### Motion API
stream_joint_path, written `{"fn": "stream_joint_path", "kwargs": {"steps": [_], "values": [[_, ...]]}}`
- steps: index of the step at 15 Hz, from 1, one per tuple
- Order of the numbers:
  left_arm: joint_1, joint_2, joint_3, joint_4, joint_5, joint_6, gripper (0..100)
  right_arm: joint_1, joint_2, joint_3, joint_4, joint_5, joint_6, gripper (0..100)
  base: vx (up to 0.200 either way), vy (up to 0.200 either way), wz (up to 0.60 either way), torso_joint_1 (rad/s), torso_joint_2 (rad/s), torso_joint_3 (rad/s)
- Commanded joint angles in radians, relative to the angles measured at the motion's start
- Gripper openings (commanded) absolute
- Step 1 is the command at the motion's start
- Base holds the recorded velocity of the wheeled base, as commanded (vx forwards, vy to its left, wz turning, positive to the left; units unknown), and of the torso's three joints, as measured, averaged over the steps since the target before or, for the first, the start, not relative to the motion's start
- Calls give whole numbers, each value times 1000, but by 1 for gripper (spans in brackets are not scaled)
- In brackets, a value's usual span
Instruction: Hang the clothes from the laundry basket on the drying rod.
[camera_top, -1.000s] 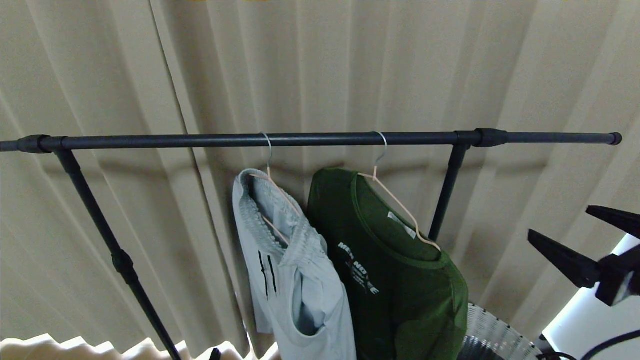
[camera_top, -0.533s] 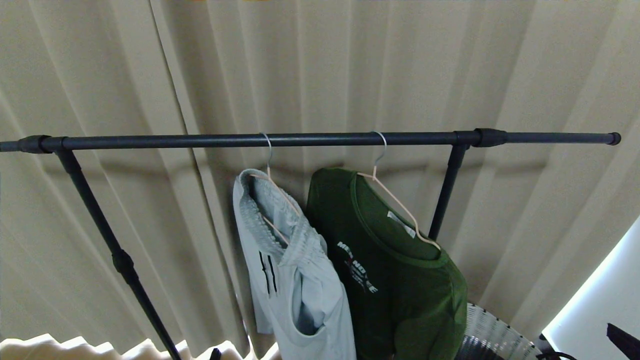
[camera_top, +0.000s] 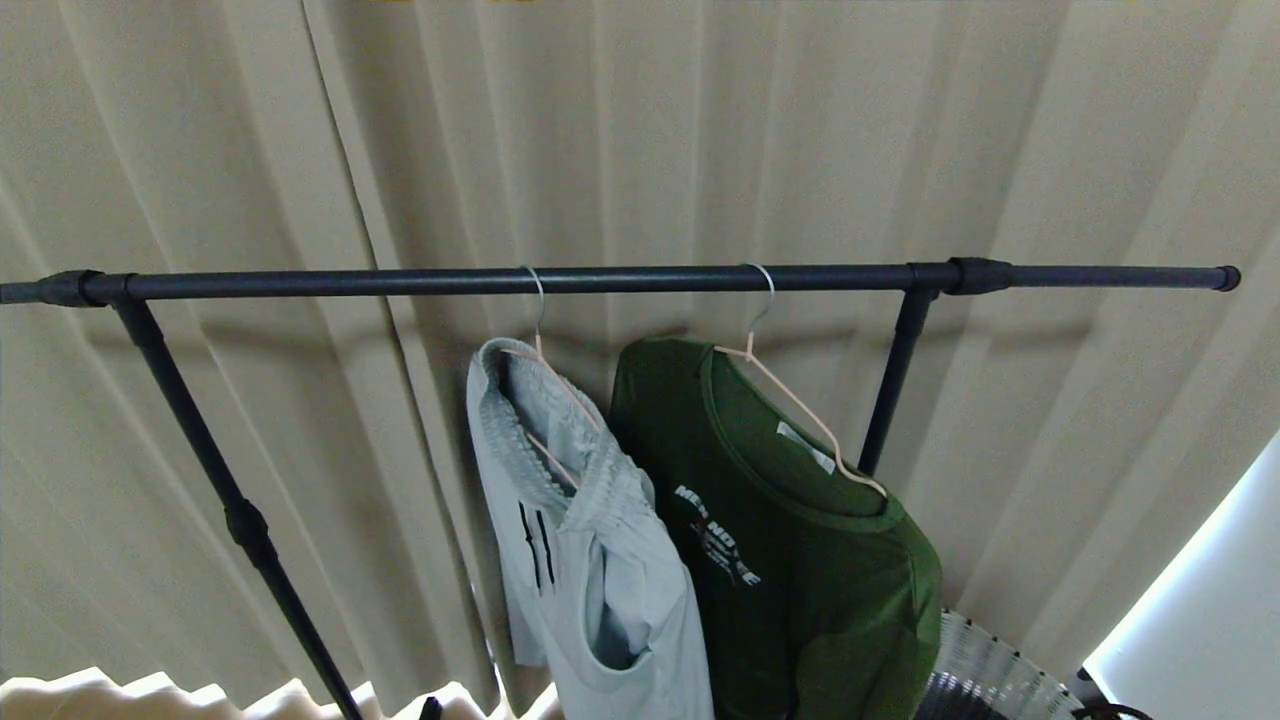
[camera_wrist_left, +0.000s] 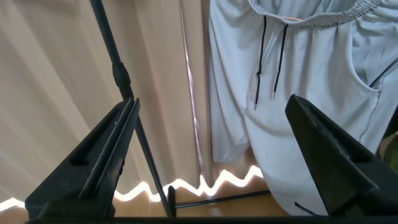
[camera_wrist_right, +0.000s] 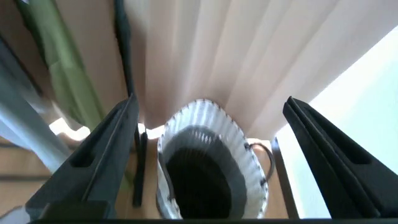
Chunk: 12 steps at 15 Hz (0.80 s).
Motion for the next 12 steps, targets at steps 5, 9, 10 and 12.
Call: {"fn": "stream_joint_path", "kwargs": {"steps": [5,9,10,12], "values": [[0,0,0,0,0,0,100,42,-203,194,-283,18,124,100,0,0,0,0,0,0],[-1,-1,0,0,0,0,100,42,-203,194,-287,80,75,100,0,0,0,0,0,0],[-1,-1,0,0,0,0,100,42,-203,194,-287,80,72,100,0,0,0,0,0,0],[-1,-1,0,0,0,0,100,42,-203,194,-287,80,72,100,0,0,0,0,0,0]]}}
